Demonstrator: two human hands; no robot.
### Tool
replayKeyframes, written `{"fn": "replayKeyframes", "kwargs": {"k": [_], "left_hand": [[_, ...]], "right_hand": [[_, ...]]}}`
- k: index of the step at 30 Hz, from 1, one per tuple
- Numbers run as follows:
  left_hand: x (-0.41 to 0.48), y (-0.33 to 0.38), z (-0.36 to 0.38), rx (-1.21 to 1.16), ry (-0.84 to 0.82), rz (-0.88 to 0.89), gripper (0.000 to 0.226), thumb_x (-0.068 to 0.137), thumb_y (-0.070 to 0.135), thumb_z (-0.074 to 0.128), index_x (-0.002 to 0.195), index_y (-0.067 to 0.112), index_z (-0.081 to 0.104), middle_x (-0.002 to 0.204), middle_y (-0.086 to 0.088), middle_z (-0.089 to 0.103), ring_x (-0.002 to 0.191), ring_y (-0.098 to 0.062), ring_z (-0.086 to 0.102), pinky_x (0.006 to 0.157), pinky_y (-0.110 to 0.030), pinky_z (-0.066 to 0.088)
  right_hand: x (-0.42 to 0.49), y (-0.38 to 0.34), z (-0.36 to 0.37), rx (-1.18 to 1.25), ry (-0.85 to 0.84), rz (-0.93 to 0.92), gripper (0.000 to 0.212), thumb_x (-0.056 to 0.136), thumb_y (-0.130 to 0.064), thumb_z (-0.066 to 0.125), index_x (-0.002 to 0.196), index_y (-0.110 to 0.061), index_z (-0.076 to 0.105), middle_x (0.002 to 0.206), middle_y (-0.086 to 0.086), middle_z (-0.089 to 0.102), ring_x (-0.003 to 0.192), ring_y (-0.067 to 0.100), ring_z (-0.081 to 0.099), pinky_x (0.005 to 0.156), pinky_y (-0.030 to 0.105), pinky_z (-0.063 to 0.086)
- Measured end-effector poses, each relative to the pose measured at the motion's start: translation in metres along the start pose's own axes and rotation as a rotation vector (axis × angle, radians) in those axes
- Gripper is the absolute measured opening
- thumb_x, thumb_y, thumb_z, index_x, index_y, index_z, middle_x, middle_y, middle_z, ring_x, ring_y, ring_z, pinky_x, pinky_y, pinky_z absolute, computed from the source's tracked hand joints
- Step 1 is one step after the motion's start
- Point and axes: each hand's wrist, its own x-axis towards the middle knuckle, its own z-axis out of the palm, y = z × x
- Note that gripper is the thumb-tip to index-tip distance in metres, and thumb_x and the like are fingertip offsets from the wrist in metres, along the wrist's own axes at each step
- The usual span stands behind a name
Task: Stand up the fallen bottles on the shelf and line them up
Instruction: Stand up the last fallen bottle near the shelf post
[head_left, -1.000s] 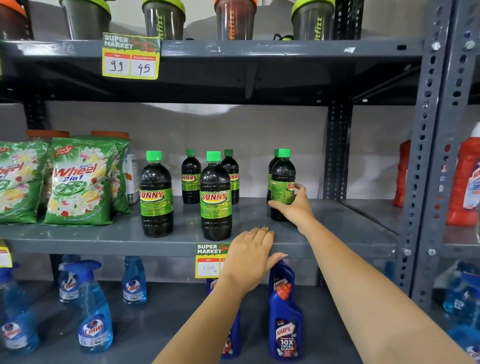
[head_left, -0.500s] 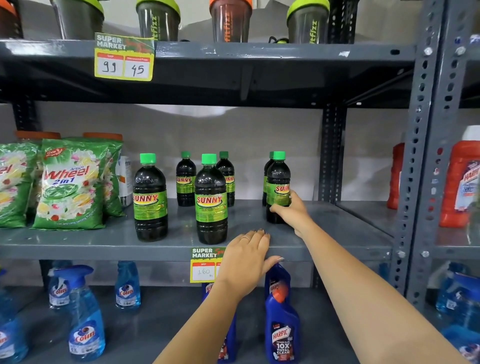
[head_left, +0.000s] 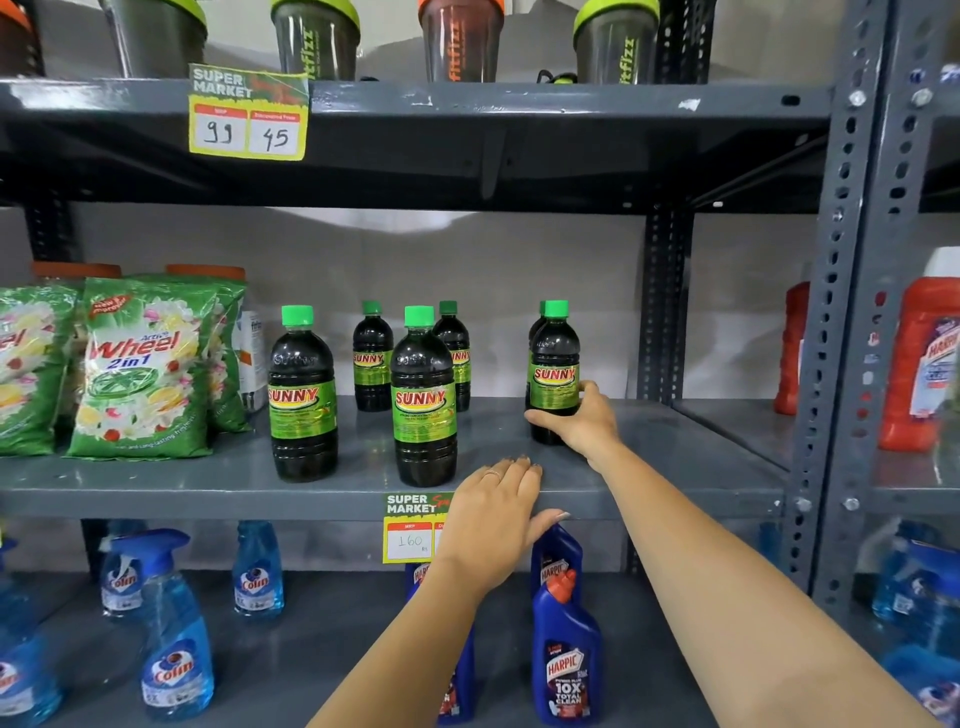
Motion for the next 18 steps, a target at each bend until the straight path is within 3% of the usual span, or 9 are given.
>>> {"fn": "replayKeyframes", "kwargs": {"k": [2,6,9,14,18], "left_hand": [[0.0,0.0,0.0,-0.002,-0.011,0.0,0.066,0.094,0.06,0.027,0.115,0.011,0.066,0.116,-0.007,0.07,0.106,-0.022,0.066,0.086,-0.034,0.054],[-0.001,0.001,0.0,-0.005,-0.035,-0.001,0.067,0.094,0.06,0.026,0.114,0.011,0.067,0.116,-0.007,0.07,0.105,-0.021,0.067,0.085,-0.033,0.055],[0.0,0.002,-0.003,-0.003,-0.065,-0.01,0.067,0.093,0.06,0.026,0.114,0.011,0.067,0.117,-0.008,0.07,0.105,-0.021,0.067,0.086,-0.034,0.054],[0.0,0.003,-0.005,-0.014,-0.104,-0.032,0.069,0.093,0.061,0.023,0.117,0.011,0.065,0.12,-0.008,0.068,0.108,-0.022,0.065,0.09,-0.036,0.053],[0.001,0.004,-0.008,-0.005,-0.103,-0.03,0.071,0.093,0.061,0.02,0.12,0.012,0.063,0.123,-0.008,0.067,0.112,-0.022,0.063,0.092,-0.036,0.05]], "right_hand": [[-0.001,0.0,-0.001,0.055,0.004,0.001,0.095,0.061,-0.045,0.088,0.137,-0.018,0.039,0.131,0.005,0.051,0.118,0.023,0.051,0.093,0.036,0.046],[-0.006,-0.004,-0.004,0.02,0.008,0.002,0.073,0.064,-0.046,0.087,0.123,-0.016,0.053,0.121,0.004,0.064,0.105,0.019,0.058,0.083,0.03,0.048],[-0.01,-0.008,-0.009,-0.053,-0.002,-0.007,0.068,0.065,-0.045,0.086,0.118,-0.016,0.057,0.117,0.003,0.066,0.107,0.021,0.06,0.081,0.029,0.047],[-0.023,-0.012,-0.023,-0.067,-0.06,-0.008,0.068,0.061,-0.047,0.089,0.115,-0.019,0.06,0.118,0.002,0.067,0.107,0.019,0.061,0.09,0.034,0.05],[-0.042,-0.013,-0.036,-0.073,-0.077,-0.055,0.07,0.06,-0.046,0.089,0.117,-0.018,0.06,0.117,0.0,0.067,0.104,0.016,0.061,0.087,0.029,0.049]]}}
